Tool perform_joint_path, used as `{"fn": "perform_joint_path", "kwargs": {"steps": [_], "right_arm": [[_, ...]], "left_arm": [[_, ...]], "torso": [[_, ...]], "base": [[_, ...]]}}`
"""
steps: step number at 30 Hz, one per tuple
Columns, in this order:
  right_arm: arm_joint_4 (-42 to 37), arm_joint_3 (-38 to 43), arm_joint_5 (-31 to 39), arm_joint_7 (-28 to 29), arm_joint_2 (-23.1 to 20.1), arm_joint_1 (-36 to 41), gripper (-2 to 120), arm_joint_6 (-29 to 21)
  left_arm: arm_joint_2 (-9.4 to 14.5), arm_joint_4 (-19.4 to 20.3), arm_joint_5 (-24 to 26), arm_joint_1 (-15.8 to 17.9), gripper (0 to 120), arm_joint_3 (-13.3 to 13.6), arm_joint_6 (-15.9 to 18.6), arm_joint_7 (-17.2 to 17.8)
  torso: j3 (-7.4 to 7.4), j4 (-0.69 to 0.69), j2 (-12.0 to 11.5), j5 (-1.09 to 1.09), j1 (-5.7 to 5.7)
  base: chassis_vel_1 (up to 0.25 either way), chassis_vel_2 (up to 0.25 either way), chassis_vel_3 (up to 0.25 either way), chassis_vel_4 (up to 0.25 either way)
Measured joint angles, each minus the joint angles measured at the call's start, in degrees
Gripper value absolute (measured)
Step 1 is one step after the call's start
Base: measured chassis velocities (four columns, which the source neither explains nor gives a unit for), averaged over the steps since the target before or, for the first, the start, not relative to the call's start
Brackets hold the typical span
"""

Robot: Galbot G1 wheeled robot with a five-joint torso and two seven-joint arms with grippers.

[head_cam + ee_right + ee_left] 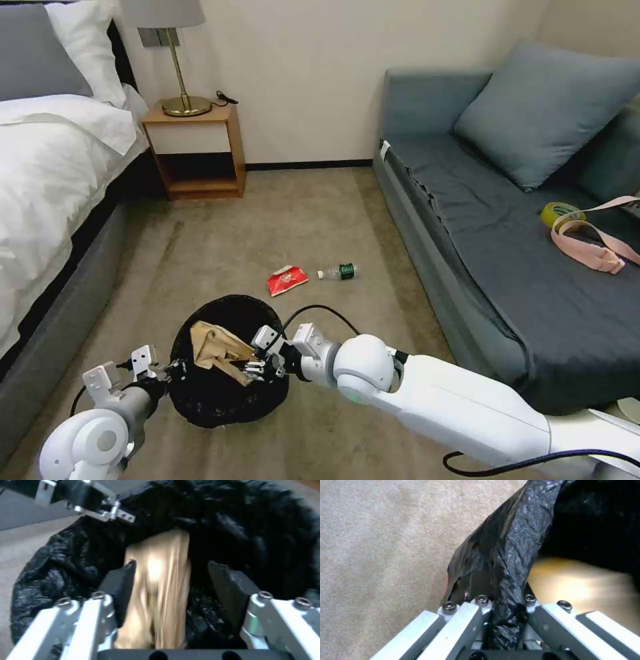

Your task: Pick up the trash bin, then pick up the garbage on the floor and place it into the trash bin.

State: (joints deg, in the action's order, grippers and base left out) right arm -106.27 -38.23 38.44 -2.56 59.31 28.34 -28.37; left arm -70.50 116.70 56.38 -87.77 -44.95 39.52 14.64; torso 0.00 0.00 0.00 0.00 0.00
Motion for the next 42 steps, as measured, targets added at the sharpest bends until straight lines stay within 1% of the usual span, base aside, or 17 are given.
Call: {"fn": "perform_joint_path", "kwargs": {"steps": [3, 5, 8, 10, 12, 14, 15, 16, 18, 19, 21, 23, 28, 29, 32, 37, 42], "right_arm": [[-0.67, 1.97, 0.05, 0.45, -1.15, 0.41, 77, -0.06], [-0.80, 2.77, -0.22, 0.44, -1.58, 0.46, 81, 0.02], [-1.35, 8.44, -3.80, -1.33, -3.89, 1.91, 95, 1.95], [-1.55, 10.56, -5.00, -2.17, -4.77, 2.68, 98, 2.75], [-2.01, 16.96, -8.07, -4.47, -7.90, 6.15, 99, 4.33], [-2.01, 18.27, -8.73, -4.95, -8.54, 7.05, 100, 4.72], [-1.64, 22.42, -11.46, -6.50, -10.35, 10.72, 100, 6.36], [-1.64, 22.42, -11.46, -6.50, -10.35, 10.72, 100, 6.36], [0.39, 27.48, -17.62, -8.08, -12.01, 18.03, 100, 9.67], [2.44, 30.16, -22.72, -8.68, -12.29, 23.06, 100, 12.10], [2.85, 30.52, -23.60, -8.73, -12.27, 23.83, 100, 12.51], [6.74, 32.26, -26.53, -8.74, -11.28, 29.06, 100, 14.80], [13.65, 31.43, -24.65, -8.23, -8.88, 32.11, 100, 15.39], [13.65, 31.43, -24.65, -8.23, -8.88, 32.11, 100, 15.39], [22.06, 29.31, -23.78, -8.30, -6.33, 30.58, 100, 15.96], [29.72, 28.00, -20.87, -8.43, -2.93, 27.89, 100, 17.20], [32.58, 27.74, -17.88, -7.94, -0.64, 26.31, 100, 16.81]], "left_arm": [[-0.05, -0.25, 0.02, 0.02, 2, -0.16, -0.18, -0.20], [-0.06, -0.35, 0.02, 0.06, 2, -0.19, -0.19, -0.21], [-0.06, -0.66, 0.12, 0.19, 2, -0.62, -0.28, -0.31], [0.00, -0.77, 0.16, 0.19, 2, -0.74, -0.33, -0.39], [0.33, -1.39, 0.18, 0.24, 2, -1.41, -0.49, -0.56], [0.37, -1.44, 0.19, 0.27, 2, -1.49, -0.50, -0.58], [0.59, -1.61, 0.21, 0.40, 2, -1.94, -0.62, -0.68], [0.59, -1.61, 0.21, 0.40, 2, -1.94, -0.62, -0.68], [0.98, -1.70, 0.26, 0.59, 2, -2.49, -0.75, -0.75], [1.19, -1.76, 0.35, 0.70, 2, -2.84, -0.82, -0.75], [1.22, -1.75, 0.39, 0.73, 2, -2.91, -0.83, -0.76], [1.43, -1.78, 0.36, 0.81, 2, -3.17, -0.86, -0.81], [1.71, -1.59, -0.60, 0.49, 2, -3.37, -1.08, -1.13], [1.71, -1.59, -0.60, 0.49, 2, -3.37, -1.08, -1.13], [1.25, -0.54, -0.63, -0.22, 2, -4.22, -1.15, -1.44], [0.94, -0.03, -0.63, -1.23, 2, -5.49, -1.36, -2.30], [1.00, -0.01, -0.59, -1.68, 2, -6.25, -1.57, -3.02]], "torso": [[0.00, 0.00, 0.00, 0.01, 0.00], [0.00, 0.00, 0.00, 0.01, 0.00], [0.00, 0.00, 0.00, 0.01, 0.00], [0.00, 0.01, 0.00, 0.01, 0.00], [0.00, 0.00, 0.00, 0.01, 0.00], [0.00, 0.00, 0.00, 0.01, 0.00], [0.00, 0.00, 0.00, 0.01, 0.00], [0.00, 0.00, 0.00, 0.01, 0.00], [0.00, -0.01, 0.00, 0.00, 0.00], [0.00, -0.03, 0.00, 0.03, 0.00], [0.00, -0.03, 0.00, 0.03, 0.00], [-0.01, -0.02, 0.00, 0.00, 0.00], [0.00, -0.01, 0.00, 0.00, 0.00], [0.00, -0.01, 0.00, 0.00, 0.00], [-0.01, -0.01, 0.00, 0.00, 0.00], [0.00, 0.01, 0.00, 0.00, 0.00], [0.00, 0.01, 0.00, -0.01, 0.00]], "base": [[0.000, 0.000, 0.000, 0.000], [0.000, 0.000, 0.000, 0.000], [0.000, 0.000, 0.000, 0.000], [0.000, 0.000, 0.000, 0.000], [0.000, 0.000, 0.000, 0.000], [0.000, 0.000, 0.000, 0.000], [0.000, 0.000, 0.000, 0.000], [0.000, 0.000, 0.000, 0.000], [0.000, 0.000, 0.000, 0.000], [0.000, 0.000, 0.000, 0.000], [0.000, 0.000, 0.000, 0.000], [0.000, 0.000, 0.000, 0.000], [0.000, 0.000, 0.000, 0.000], [0.000, 0.000, 0.000, 0.000], [0.000, 0.000, 0.000, 0.000], [0.000, 0.000, 0.000, 0.000], [0.000, 0.000, 0.000, 0.000]]}}
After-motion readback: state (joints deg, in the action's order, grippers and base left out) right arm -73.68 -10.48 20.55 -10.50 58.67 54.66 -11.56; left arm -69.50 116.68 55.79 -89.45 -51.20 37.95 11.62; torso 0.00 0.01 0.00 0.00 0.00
